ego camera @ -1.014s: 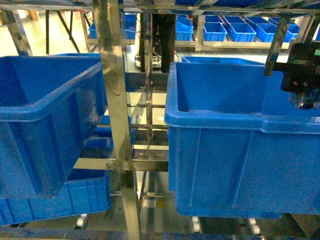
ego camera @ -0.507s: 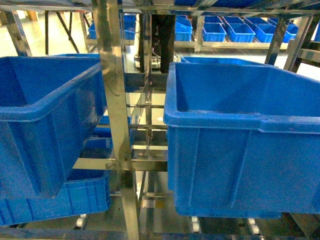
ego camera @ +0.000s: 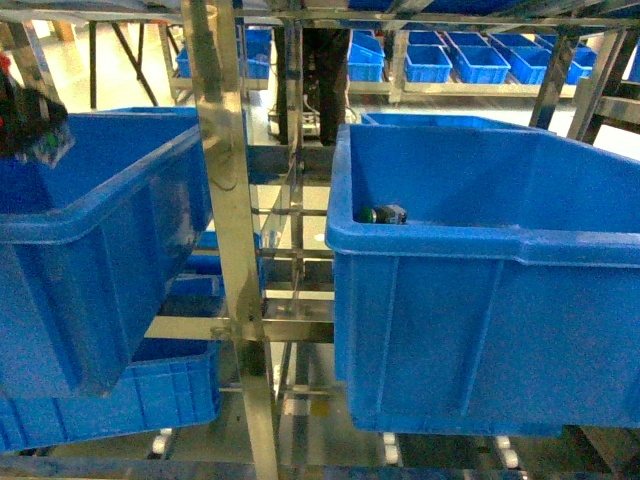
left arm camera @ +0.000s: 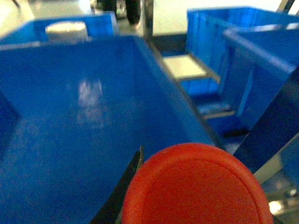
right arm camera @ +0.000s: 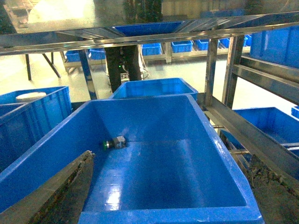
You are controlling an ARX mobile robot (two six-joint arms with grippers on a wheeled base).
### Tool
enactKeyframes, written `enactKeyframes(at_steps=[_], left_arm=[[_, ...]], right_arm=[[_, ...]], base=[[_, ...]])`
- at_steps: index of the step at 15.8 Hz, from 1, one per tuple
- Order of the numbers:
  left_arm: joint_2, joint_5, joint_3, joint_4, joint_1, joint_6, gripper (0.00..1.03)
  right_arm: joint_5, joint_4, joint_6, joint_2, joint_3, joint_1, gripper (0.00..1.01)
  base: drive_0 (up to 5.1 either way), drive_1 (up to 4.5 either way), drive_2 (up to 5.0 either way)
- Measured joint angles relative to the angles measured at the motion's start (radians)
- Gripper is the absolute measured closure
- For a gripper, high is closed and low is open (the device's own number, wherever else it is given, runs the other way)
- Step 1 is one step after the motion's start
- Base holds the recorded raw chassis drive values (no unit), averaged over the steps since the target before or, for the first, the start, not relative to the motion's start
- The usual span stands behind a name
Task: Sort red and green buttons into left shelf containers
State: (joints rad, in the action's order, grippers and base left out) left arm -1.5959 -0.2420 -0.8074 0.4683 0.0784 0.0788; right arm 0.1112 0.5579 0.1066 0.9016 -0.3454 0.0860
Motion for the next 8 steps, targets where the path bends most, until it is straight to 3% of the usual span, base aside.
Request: enactKeyframes(at_steps=[1,2,4,6,7,8], left_arm=[[-0.070,0.042,-0.028,0.009,0.024,0.043,0.73],[-0.090,0.095,-0.057,0.007,0.043,0.063,0.59],[-0.085,0.136,-0.137,0.002,0.072,0.067,0.32],[-0.016,0.083,-0.117,-0.074,0.057,0.032,0.10],[0.095,0.015,-0.097,-0.188,0.056,-0.008,0.04],[0.256,-0.041,-0.094,-0.266,0.047,-0.084,0.05]], right_arm=[[0.000,0.000,0.000,0.000,0.000,0.000,0.03],[0.000,0.000,0.000,0.000,0.000,0.000,0.03],[0.000,0.000,0.000,0.000,0.000,0.000,0.03],[0.000,0.000,0.000,0.000,0.000,0.000,0.03],[0.000,0.000,0.000,0.000,0.000,0.000,0.03],[0.000,0.000,0.000,0.000,0.000,0.000,0.03]], base=[[0.0,0.00,0.0],[0.0,0.00,0.0],[0.0,0.00,0.0],[0.0,0.00,0.0],[0.0,0.00,0.0],[0.0,0.00,0.0]])
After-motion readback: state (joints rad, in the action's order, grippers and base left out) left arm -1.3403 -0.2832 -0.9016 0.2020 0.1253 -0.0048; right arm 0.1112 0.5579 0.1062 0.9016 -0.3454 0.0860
